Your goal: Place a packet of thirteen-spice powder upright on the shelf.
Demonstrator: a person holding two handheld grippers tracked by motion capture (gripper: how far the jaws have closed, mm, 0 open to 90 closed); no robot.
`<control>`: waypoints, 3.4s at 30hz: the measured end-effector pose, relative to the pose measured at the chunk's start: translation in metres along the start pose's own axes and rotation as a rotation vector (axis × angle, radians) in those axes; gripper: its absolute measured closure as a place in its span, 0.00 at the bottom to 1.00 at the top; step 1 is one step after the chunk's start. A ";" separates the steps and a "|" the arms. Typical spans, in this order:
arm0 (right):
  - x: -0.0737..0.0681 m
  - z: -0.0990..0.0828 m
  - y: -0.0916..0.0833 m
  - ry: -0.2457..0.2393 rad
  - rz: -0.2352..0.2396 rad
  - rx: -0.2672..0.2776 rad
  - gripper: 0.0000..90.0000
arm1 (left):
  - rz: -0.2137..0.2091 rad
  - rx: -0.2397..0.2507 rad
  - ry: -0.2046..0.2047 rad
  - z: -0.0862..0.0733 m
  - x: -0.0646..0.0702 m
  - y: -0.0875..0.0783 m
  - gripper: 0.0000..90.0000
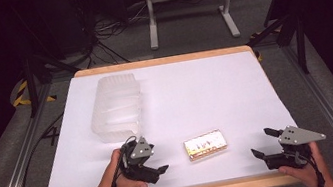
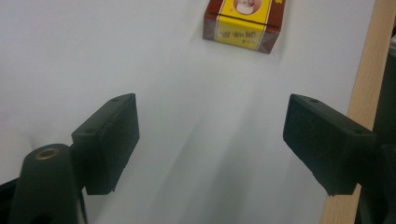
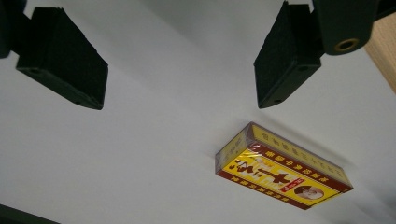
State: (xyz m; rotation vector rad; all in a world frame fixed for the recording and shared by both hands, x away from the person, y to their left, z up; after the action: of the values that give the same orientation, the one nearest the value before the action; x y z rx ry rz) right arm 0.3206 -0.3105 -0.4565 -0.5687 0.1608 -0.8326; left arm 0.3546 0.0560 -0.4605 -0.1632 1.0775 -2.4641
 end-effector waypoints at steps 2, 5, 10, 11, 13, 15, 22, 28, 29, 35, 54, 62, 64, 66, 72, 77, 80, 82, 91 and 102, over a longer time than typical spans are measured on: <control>0.000 0.000 0.001 0.000 0.005 0.000 0.20 | -0.006 -0.020 0.023 0.011 0.002 0.007 0.22; 0.000 -0.001 0.002 0.000 0.006 -0.004 0.20 | -0.032 -0.026 0.035 0.022 0.003 0.014 0.23; 0.000 -0.002 0.003 -0.001 0.012 -0.009 0.20 | -0.084 -0.049 0.070 0.052 0.007 0.035 0.23; 0.000 -0.002 0.003 0.000 0.014 -0.011 0.20 | -0.097 -0.051 0.071 0.057 0.009 0.040 0.23; -0.001 -0.002 0.003 0.000 0.014 -0.012 0.20 | -0.118 -0.066 0.073 0.066 0.012 0.049 0.23; -0.001 -0.003 0.002 -0.001 0.016 -0.013 0.20 | -0.139 -0.079 0.081 0.074 0.014 0.057 0.23; 0.000 -0.003 0.002 0.002 0.016 -0.013 0.20 | -0.170 -0.105 0.092 0.097 0.019 0.080 0.23; 0.000 -0.004 0.002 0.003 0.019 -0.015 0.20 | -0.182 -0.149 0.127 0.109 0.025 0.098 0.23; 0.000 -0.004 0.003 0.006 0.021 -0.015 0.20 | -0.185 -0.156 0.136 0.110 0.026 0.100 0.23; -0.001 -0.004 0.004 -0.001 0.024 -0.023 0.20 | -0.201 -0.180 0.139 0.122 0.031 0.113 0.23; -0.001 -0.005 0.003 0.004 0.030 -0.022 0.20 | -0.185 -0.287 0.210 0.126 0.040 0.140 0.28; -0.002 -0.004 0.002 -0.001 0.030 -0.009 0.20 | -0.179 -0.282 0.220 0.129 0.040 0.142 0.35; -0.001 -0.004 0.002 0.001 0.029 -0.007 0.20 | -0.174 -0.277 0.226 0.128 0.040 0.141 0.36; -0.001 -0.004 0.002 0.003 0.028 -0.009 0.20 | -0.182 -0.266 0.221 0.128 0.040 0.138 0.36; -0.001 -0.004 0.002 0.001 0.028 -0.013 0.20 | -0.177 -0.213 0.194 0.129 0.034 0.122 0.36; -0.001 -0.004 0.003 0.003 0.028 -0.013 0.20 | -0.161 -0.145 0.172 0.131 0.026 0.105 0.36; -0.002 -0.004 0.003 -0.001 0.030 -0.013 0.20 | -0.149 -0.113 0.158 0.131 0.023 0.095 0.36; -0.002 -0.004 0.003 0.002 0.029 -0.012 0.20 | -0.142 -0.105 0.154 0.131 0.021 0.091 0.36; -0.003 -0.003 0.003 -0.001 0.031 -0.010 0.20 | -0.050 0.012 0.100 0.131 0.004 0.057 0.36; -0.003 -0.001 0.004 -0.010 0.026 -0.008 0.20 | 0.016 0.113 0.042 0.121 -0.015 0.025 0.36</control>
State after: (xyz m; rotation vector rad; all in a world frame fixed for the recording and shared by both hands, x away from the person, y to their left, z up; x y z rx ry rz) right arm 0.3204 -0.3065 -0.4597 -0.5770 0.1625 -0.8045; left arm 0.4107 -0.0334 -0.3940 -0.0678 0.9501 -2.5168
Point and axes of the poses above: each handheld gripper's, and its own axes: y roughly forward along the jaws, z roughly out of its top, x roughly to its right, the point moved 6 cm from there along y, roughly forward along the jaws, and after that the axes turned 3 degrees about z, right-handed, at the moved point
